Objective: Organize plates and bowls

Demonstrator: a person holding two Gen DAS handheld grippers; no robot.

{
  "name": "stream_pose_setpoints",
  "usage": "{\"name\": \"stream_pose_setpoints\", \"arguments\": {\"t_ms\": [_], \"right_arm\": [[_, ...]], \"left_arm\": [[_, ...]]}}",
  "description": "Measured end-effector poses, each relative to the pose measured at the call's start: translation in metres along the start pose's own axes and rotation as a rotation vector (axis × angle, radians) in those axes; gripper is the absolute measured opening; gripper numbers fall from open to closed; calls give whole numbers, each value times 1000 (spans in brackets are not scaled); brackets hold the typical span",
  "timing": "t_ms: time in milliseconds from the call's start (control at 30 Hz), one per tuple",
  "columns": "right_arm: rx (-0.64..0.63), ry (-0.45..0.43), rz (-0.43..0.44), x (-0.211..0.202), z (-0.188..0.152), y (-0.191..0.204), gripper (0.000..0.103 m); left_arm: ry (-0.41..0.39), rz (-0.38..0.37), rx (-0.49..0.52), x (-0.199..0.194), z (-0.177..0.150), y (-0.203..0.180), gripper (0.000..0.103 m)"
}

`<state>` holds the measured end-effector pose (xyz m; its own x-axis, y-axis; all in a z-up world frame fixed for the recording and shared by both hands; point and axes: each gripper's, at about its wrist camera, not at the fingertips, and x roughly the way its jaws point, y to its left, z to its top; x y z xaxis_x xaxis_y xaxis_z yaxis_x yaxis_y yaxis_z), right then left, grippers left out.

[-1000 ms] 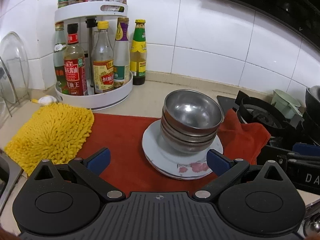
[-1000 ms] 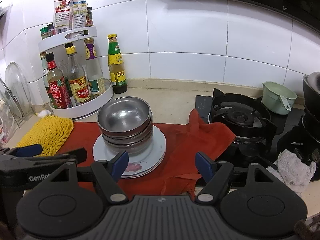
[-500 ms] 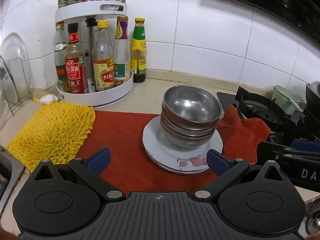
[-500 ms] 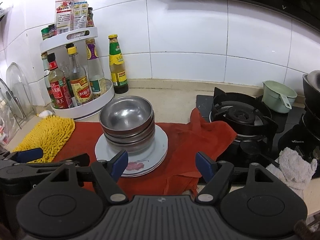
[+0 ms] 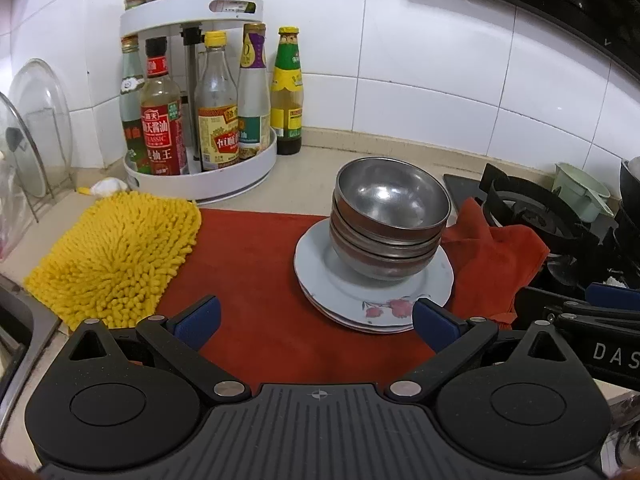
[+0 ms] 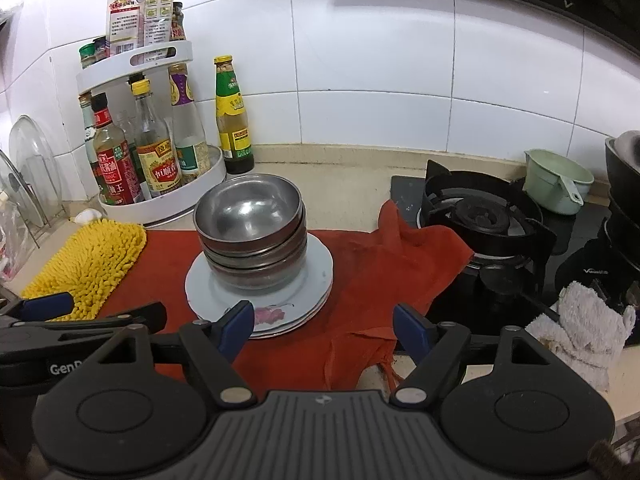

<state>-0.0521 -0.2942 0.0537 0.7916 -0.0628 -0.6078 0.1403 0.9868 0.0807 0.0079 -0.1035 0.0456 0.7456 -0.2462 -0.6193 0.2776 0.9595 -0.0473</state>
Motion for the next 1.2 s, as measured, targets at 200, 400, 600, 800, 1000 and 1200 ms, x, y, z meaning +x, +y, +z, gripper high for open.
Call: {"name": "stream_pose_setpoints", "arguments": {"t_ms": [200, 400, 600, 800, 1000, 1200], "right_arm": [[17, 8, -10, 2, -2, -6, 73], [34, 22, -17, 3, -5, -9, 73], [36, 25, -19, 2, -5, -10, 73], [31, 28, -6, 3, -5, -7, 73], [25, 34, 5, 6, -4, -6, 73], [18, 29, -1, 3, -4, -4, 73]], "left_arm": [[2, -5, 16, 0, 0, -4, 102], [14, -12, 25, 4, -1, -8, 103], [14, -10, 38, 5, -1, -9, 103], [5, 8, 49, 5, -2, -8, 102], [0, 36, 60, 3, -1, -9, 102], [-21, 45, 99, 0, 1, -12, 102]]}}
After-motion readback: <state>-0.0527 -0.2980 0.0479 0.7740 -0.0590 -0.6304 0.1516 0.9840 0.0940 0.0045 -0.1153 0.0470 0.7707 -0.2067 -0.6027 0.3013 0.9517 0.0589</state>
